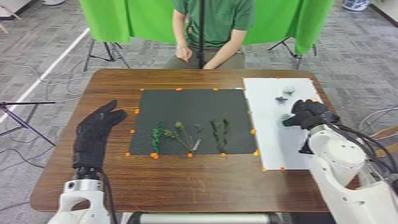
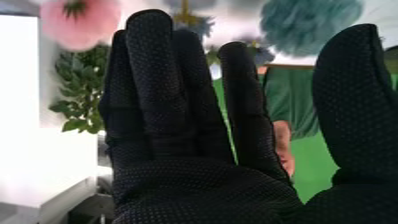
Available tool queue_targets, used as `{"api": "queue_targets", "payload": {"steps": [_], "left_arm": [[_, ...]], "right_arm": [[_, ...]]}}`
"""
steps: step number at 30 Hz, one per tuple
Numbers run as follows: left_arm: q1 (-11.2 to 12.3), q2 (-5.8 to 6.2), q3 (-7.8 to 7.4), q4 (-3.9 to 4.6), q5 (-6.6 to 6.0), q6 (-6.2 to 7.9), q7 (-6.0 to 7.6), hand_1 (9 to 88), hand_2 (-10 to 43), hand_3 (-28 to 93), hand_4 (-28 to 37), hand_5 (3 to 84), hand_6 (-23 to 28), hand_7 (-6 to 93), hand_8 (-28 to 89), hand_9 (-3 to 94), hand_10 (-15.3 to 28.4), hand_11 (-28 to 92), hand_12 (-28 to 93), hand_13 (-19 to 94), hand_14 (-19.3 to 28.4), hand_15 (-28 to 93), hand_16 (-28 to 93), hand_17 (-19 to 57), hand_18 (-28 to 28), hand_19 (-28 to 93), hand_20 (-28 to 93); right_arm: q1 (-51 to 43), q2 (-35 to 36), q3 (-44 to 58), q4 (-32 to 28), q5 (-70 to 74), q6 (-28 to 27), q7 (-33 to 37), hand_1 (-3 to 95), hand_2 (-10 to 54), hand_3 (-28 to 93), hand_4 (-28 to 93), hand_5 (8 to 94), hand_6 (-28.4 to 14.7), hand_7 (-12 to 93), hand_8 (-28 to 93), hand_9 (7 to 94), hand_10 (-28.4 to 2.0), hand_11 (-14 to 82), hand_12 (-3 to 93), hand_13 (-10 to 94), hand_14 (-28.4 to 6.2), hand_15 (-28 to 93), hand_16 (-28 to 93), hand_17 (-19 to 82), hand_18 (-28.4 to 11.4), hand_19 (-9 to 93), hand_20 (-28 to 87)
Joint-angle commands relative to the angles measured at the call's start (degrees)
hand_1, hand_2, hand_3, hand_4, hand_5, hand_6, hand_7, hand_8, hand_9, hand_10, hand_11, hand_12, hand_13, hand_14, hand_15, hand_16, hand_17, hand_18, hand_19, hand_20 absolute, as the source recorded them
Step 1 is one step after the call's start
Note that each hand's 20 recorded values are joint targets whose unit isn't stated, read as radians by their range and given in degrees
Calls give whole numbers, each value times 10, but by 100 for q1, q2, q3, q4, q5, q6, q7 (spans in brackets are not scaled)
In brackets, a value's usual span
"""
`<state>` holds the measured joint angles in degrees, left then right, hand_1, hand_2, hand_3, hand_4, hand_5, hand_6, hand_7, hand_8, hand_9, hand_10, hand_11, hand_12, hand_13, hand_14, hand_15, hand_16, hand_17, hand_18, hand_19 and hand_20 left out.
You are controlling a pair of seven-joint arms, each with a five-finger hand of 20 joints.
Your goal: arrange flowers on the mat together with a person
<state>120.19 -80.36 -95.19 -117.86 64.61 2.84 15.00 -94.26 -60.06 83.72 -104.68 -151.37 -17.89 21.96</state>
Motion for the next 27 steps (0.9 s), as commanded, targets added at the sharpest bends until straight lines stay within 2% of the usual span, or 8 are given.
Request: {"api": "queue_targets", "payload": {"steps": [1,14,27], "left_arm": [[37,-35,-13,32,-46,10,-60,309,-46,632,-180,487,34,130,-57,505,133,206,146,423,168,154,-9,100,100,56,197],[49,-39,-14,18,-45,20,-55,308,-45,632,-181,487,33,131,-57,506,133,207,147,423,169,154,-9,100,100,57,197],[37,-25,-17,22,-43,14,-72,309,-45,632,-180,487,34,130,-57,505,134,207,147,422,168,154,-9,99,100,56,197]], "right_arm": [[-130,-85,-123,-4,-97,144,-1,327,-95,708,-283,536,14,171,-103,600,-168,236,235,646,-130,528,229,315,-182,559,353],[-54,8,-141,-63,-126,72,-29,318,-95,708,-283,528,10,161,-101,600,-166,220,230,647,-129,524,232,312,-183,561,347],[-102,-45,-265,-521,-13,-54,46,312,-95,709,-283,524,10,158,-101,602,-168,212,230,644,-132,525,234,309,-184,564,347]]}}
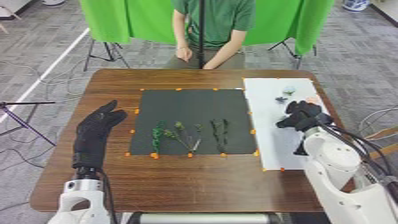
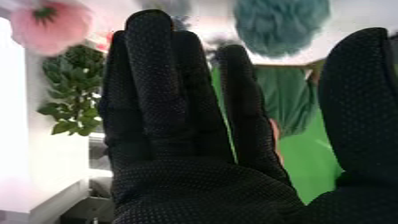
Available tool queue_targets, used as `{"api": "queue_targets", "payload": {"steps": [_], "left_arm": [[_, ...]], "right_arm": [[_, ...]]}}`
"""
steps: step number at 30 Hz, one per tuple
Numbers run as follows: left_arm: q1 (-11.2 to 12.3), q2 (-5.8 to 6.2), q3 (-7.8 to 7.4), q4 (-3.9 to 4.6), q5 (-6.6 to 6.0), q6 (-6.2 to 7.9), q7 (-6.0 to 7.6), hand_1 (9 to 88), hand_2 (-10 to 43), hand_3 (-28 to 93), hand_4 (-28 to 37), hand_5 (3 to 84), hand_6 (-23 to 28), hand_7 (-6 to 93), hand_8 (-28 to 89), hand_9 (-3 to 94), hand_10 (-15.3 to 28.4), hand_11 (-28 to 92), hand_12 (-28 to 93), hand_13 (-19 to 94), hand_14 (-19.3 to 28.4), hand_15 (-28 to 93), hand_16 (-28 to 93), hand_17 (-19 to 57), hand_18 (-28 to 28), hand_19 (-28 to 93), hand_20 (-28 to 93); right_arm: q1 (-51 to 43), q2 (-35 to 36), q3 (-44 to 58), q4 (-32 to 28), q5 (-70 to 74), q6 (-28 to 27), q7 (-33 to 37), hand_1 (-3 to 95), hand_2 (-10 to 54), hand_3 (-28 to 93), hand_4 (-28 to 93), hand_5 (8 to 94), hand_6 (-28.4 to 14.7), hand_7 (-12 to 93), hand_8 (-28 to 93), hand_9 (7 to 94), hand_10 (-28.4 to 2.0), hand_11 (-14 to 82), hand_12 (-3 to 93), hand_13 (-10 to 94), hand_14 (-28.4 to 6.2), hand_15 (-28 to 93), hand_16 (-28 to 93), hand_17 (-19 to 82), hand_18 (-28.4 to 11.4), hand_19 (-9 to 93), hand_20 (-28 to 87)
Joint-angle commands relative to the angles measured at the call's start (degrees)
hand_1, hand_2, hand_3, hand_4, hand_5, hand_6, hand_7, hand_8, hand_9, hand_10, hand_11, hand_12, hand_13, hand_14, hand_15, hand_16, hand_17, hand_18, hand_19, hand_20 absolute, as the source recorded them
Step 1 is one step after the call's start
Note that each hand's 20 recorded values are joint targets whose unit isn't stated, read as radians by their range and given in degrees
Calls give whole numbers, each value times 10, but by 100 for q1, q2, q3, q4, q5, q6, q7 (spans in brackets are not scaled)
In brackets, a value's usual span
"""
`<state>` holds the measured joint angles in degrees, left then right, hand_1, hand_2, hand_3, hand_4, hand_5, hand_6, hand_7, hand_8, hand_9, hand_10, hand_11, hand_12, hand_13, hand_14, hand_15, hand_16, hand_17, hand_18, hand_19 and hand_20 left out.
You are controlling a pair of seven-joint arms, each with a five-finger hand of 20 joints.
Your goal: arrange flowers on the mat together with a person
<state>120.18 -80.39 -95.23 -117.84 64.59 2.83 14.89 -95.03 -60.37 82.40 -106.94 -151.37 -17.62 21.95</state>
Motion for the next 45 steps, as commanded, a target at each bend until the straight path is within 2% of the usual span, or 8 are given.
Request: {"api": "queue_targets", "payload": {"steps": [1,16,21,24,27,32,37,45], "left_arm": [[39,-24,-19,20,-40,2,-64,309,-45,631,-180,487,34,131,-57,505,133,207,147,422,168,153,-9,99,100,56,197],[49,-40,-42,22,-44,-2,-76,310,-44,631,-181,487,33,131,-57,505,134,206,147,422,169,154,-9,99,100,56,196],[48,-43,-52,20,-43,6,-76,309,-45,632,-180,487,34,131,-57,505,133,206,146,422,169,155,-9,98,100,57,196],[40,-27,-57,34,-43,12,-78,310,-44,631,-181,487,34,130,-57,505,133,207,146,422,169,155,-9,98,100,57,196],[49,65,-99,46,-52,43,-74,309,-44,631,-180,487,34,130,-57,505,133,206,146,422,169,154,-9,98,100,57,196],[77,243,-306,66,-110,277,-25,310,-45,631,-180,487,34,130,-57,502,133,205,146,420,167,151,-10,100,99,55,195],[188,300,-484,98,-244,593,36,300,-34,629,-185,487,34,130,-57,501,134,203,145,418,167,148,-10,102,97,52,194],[255,260,-557,244,-492,1038,83,237,117,658,-273,497,36,120,-60,503,138,197,141,417,164,139,-9,105,97,55,195]], "right_arm": [[-41,-22,-153,-303,-36,-85,35,312,-95,710,-283,526,10,158,-101,605,-168,214,230,645,-132,525,233,309,-184,565,347],[-189,-15,-304,13,-512,-429,11,374,-95,714,-278,552,16,163,-103,622,-163,227,236,667,-119,530,236,327,-182,581,348],[-279,-4,-419,268,-582,500,-58,484,-95,726,-279,611,32,190,-114,667,-140,250,232,717,-84,512,282,378,-165,593,356],[-306,15,-447,388,-568,1006,-155,606,-95,600,-276,700,24,192,-6,783,-110,116,371,785,-57,465,360,420,-158,608,381],[-179,60,-461,426,-510,1326,-223,653,-95,561,-271,791,21,186,53,866,-98,80,400,844,-49,468,346,439,-155,607,391],[526,228,-616,145,-285,1772,-265,659,-95,567,-265,846,25,188,63,913,-85,83,409,875,-46,527,321,447,-156,612,403],[1731,122,-1261,-126,152,1560,-426,655,-95,575,-263,853,26,186,65,921,-81,83,412,873,-48,554,320,442,-159,619,411],[3276,-1119,-2912,522,641,1069,-1298,652,-95,580,-262,853,26,184,69,921,-80,78,415,869,-47,571,317,436,-162,628,416]]}}
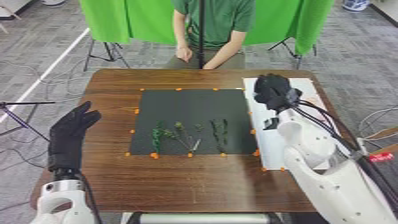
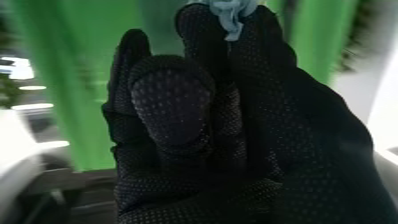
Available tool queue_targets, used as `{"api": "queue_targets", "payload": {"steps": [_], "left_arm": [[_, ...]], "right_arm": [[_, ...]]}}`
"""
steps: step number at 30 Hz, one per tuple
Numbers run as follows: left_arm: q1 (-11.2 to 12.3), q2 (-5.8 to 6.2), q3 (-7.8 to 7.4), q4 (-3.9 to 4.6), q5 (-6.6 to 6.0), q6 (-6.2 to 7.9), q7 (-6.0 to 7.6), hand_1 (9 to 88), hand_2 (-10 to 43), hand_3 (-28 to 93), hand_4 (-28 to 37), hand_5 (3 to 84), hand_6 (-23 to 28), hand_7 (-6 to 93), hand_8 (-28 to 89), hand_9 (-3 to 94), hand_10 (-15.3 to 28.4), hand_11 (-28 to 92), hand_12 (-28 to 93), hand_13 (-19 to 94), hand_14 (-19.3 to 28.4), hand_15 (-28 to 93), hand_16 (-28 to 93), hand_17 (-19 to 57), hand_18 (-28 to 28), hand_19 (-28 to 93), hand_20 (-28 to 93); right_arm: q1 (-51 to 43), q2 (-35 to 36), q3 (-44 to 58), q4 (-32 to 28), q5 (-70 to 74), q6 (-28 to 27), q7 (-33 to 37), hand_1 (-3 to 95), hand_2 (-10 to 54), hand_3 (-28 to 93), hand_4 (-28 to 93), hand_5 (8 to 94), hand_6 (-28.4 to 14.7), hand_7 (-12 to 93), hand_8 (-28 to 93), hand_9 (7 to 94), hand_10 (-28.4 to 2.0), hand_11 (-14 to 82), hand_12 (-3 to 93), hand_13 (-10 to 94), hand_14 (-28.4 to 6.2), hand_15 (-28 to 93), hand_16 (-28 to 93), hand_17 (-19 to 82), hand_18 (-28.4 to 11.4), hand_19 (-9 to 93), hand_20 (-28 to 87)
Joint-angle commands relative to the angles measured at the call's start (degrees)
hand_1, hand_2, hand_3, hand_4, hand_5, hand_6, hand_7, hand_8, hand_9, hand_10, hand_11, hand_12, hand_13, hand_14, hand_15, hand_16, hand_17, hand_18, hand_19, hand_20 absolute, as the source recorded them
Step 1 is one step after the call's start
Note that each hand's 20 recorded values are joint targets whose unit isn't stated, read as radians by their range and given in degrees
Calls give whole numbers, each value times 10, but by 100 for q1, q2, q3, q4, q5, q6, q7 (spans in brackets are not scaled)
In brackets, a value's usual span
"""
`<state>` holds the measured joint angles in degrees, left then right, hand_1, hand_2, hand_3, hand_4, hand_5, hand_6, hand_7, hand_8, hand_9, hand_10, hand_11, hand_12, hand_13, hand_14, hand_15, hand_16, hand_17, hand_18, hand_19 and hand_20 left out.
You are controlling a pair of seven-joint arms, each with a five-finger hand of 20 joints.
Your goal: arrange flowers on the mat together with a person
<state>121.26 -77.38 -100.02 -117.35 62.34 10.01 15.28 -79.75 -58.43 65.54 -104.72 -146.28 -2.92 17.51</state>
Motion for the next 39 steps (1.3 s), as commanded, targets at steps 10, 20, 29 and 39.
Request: {"api": "queue_targets", "payload": {"steps": [10,20,29,39], "left_arm": [[74,-41,-11,255,-423,470,123,226,237,640,-282,503,38,114,-61,509,141,194,138,421,163,142,-10,110,95,59,196],[4,51,72,239,-402,479,87,226,234,654,-283,501,37,120,-60,510,141,198,140,421,164,146,-12,110,94,59,196],[23,34,78,241,-415,459,91,229,219,654,-283,501,37,121,-60,511,141,202,142,421,165,149,-11,109,95,60,196],[14,14,81,238,-391,410,121,216,157,655,-283,495,39,117,-58,509,141,203,144,419,167,149,-12,107,96,58,194]], "right_arm": [[1939,-2784,-2275,1632,-728,-1049,-1794,648,-95,585,-265,853,28,183,70,922,-75,78,415,863,-45,600,318,434,-163,635,417],[1569,-3468,-2197,2231,-1725,-1422,-2301,642,-95,594,-269,852,31,187,68,923,-74,79,415,859,-47,615,317,431,-162,639,416],[1497,-3475,-2121,2268,-1919,-1680,-2330,583,-95,611,-264,791,34,172,40,876,-97,62,393,820,-58,617,310,384,-163,638,413],[1414,-3418,-2058,2333,-2268,-1838,-2458,507,-95,671,-271,736,38,176,8,787,-116,170,286,759,-79,636,303,335,-172,617,419]]}}
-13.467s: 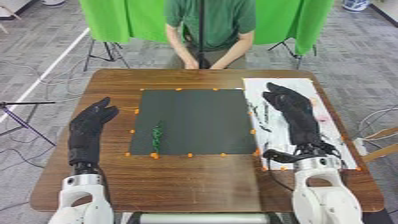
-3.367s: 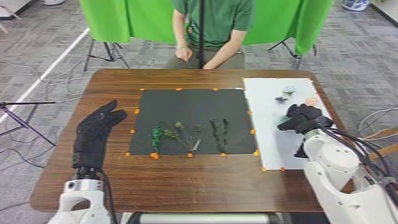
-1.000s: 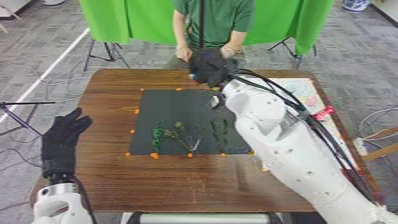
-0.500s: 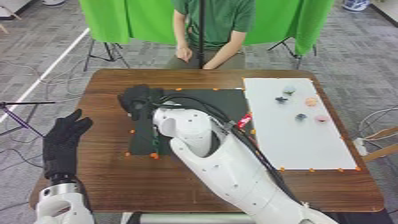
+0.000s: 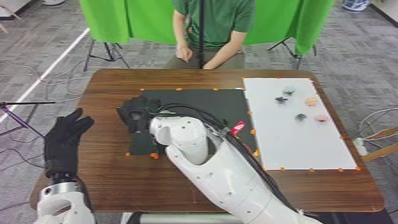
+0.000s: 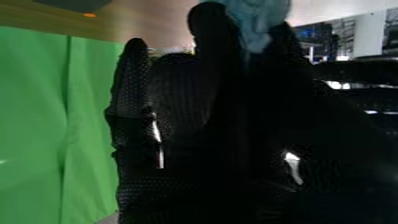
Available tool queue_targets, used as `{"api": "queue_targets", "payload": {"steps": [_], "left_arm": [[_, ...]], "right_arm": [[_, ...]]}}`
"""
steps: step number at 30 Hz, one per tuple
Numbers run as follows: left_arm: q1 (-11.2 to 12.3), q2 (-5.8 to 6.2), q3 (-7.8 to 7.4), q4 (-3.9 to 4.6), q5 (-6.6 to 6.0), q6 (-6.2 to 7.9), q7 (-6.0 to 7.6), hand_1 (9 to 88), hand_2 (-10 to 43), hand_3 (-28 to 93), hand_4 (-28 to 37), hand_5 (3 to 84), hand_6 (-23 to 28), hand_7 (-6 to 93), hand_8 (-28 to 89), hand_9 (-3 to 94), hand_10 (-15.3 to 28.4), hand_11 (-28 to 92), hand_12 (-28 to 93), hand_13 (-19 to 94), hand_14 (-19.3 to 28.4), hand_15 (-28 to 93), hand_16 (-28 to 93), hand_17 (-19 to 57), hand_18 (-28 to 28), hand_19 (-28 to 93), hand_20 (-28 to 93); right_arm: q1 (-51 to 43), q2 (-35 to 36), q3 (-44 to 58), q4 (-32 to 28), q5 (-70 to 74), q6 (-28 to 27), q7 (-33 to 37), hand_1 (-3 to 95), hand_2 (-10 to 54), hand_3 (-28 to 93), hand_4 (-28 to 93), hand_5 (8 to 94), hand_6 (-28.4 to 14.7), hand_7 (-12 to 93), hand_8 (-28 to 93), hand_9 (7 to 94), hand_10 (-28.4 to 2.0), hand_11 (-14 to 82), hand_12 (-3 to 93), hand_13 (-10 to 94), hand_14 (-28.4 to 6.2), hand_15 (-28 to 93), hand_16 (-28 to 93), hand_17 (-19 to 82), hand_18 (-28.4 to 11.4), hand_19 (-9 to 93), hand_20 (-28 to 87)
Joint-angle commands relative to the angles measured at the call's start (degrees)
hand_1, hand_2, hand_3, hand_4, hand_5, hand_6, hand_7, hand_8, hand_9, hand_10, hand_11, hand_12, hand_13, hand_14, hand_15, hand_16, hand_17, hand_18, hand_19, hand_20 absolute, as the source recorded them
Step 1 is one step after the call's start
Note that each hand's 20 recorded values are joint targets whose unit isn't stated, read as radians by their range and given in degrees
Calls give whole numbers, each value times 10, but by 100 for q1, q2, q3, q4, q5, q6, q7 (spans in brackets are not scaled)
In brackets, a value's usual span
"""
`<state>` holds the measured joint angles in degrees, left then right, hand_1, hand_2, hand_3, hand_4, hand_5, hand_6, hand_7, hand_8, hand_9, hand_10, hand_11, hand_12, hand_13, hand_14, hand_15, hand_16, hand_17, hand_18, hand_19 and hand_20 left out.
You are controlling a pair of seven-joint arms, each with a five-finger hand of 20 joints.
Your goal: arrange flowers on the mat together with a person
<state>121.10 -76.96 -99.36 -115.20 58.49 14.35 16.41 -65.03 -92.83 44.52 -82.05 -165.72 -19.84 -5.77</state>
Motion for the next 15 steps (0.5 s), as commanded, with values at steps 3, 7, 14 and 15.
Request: {"api": "queue_targets", "payload": {"steps": [3,7,14,15], "left_arm": [[11,-33,11,36,6,-44,-17,214,136,657,-283,494,39,117,-57,508,141,203,145,419,168,149,-11,106,96,58,194],[14,-49,7,31,30,-53,-23,215,114,659,-283,494,40,116,-57,507,141,203,144,419,168,149,-11,106,96,56,193],[11,-57,2,28,68,-83,-50,223,83,664,-283,493,40,114,-56,506,141,203,145,418,168,147,-10,105,96,56,193],[15,-66,-4,26,76,-88,-57,223,81,665,-283,493,40,114,-56,506,141,203,145,418,168,148,-10,104,96,56,193]], "right_arm": [[-50,39,69,72,-323,-177,-125,490,-95,693,-277,722,39,180,-6,767,-118,187,255,751,-81,641,300,330,-172,615,420],[-42,52,68,76,-368,-174,-145,453,-95,739,-277,691,45,182,-91,751,-121,203,217,740,-86,644,298,321,-175,613,422],[-9,104,69,74,-458,-188,-151,439,-95,753,-282,663,46,180,-122,728,-128,188,208,727,-88,647,294,312,-177,609,421],[12,117,63,72,-439,-213,-131,438,-95,754,-282,661,46,180,-123,726,-128,186,207,725,-89,648,293,311,-177,608,421]]}}
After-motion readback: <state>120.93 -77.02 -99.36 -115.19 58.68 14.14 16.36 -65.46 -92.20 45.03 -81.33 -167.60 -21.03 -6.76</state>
